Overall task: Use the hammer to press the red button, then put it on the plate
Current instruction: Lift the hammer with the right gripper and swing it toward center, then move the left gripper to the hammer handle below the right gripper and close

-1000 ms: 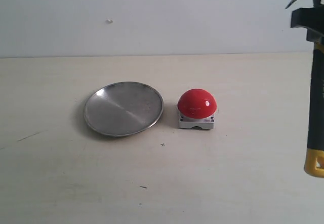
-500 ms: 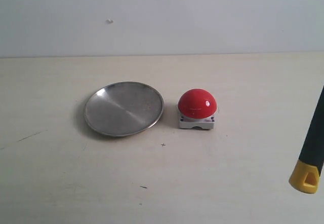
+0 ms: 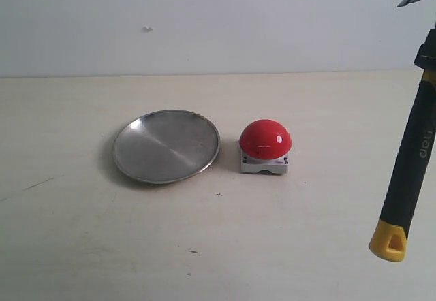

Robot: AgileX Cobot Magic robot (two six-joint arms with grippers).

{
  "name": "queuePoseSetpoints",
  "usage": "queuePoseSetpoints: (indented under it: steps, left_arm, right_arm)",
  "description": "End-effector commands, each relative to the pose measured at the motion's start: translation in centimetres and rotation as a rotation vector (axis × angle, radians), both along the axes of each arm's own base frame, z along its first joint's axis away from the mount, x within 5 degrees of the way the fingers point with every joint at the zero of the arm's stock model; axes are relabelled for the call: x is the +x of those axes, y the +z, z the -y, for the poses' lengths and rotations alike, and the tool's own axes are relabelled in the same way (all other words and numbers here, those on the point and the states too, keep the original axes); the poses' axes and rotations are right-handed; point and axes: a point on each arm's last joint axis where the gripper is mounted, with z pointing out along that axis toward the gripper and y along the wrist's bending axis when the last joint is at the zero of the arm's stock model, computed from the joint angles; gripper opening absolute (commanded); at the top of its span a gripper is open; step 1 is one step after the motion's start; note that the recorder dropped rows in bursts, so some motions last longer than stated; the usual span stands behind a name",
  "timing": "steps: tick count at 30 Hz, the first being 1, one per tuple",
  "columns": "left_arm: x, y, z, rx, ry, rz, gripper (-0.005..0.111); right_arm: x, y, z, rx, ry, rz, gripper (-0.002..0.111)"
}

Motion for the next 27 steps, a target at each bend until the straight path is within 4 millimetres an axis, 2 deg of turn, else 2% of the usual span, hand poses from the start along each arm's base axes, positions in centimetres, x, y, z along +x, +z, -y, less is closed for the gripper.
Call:
queuePoseSetpoints:
  steps: [1,4,7,12,15,17,18,20,21,22,23,27]
  left_arm:
    - [-0.1,0.4,0.0,-0.181,0.001,0.003,0.000]
    - [-0.1,0.4,0.2,-0.294,-0.019,-0.034,0.000]
    - [-0.1,0.3,0.3,-0.262,-0.027,-0.035,0.000]
    - [-0.4,1.6,0.5,-0.189,-0.063,0.014,0.000]
    - [-0.6,2.2,0.8,-0.146,-0.098,0.046,0.000]
    - [-1.0,3.8,1.0,-0.087,-0.135,0.130,0.000]
    - [-1.4,5.4,1.0,-0.019,-0.141,0.215,0.000]
    - [-2.0,8.6,1.1,0.009,-0.150,0.323,0.000]
    - [-1.8,9.7,1.2,0.052,-0.155,0.339,0.000]
    - [-0.6,11.0,1.6,0.089,-0.175,0.312,0.000]
    - [0.3,11.3,1.9,0.112,-0.197,0.282,0.000]
    - [6.1,11.2,4.6,0.166,-0.410,0.053,0.000]
  right_arm:
    - [0.2,0.6,-0.8,0.000,0.056,0.094,0.000]
    - [0.1,0.6,-2.2,-0.038,0.147,0.114,0.000]
    - [0.6,0.1,-3.4,-0.036,0.206,0.103,0.000]
    - [4.5,-3.2,-5.0,0.051,0.203,0.030,0.000]
    - [6.0,-5.0,-5.5,0.067,0.203,-0.002,0.000]
    - [7.1,-6.1,-5.9,0.071,0.210,-0.003,0.000]
    - [7.5,-6.4,-6.1,0.074,0.213,0.002,0.000]
    - [8.0,-6.8,-6.2,0.072,0.213,-0.011,0.000]
    - [8.1,-6.7,-6.2,0.073,0.213,-0.009,0.000]
    - [8.3,-6.4,-6.3,0.075,0.214,0.003,0.000]
    - [8.4,-6.1,-6.3,0.076,0.214,0.011,0.000]
    - [8.9,-5.0,-6.4,0.077,0.214,0.038,0.000]
